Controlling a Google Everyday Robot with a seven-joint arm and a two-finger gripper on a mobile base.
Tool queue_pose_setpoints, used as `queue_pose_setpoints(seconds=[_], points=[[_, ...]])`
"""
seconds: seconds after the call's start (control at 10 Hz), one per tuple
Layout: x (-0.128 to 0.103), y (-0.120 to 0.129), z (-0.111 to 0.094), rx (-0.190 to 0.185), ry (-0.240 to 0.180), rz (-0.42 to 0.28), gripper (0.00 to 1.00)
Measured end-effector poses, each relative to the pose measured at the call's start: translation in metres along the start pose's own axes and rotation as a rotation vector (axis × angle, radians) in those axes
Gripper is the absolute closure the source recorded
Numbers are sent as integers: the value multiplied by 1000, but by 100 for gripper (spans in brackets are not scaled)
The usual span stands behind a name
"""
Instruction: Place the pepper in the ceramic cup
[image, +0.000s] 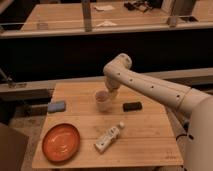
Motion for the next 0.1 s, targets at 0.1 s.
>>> queue_pose_setpoints(seconds=[0.1], points=[[0,0,0,0,0,0,26]])
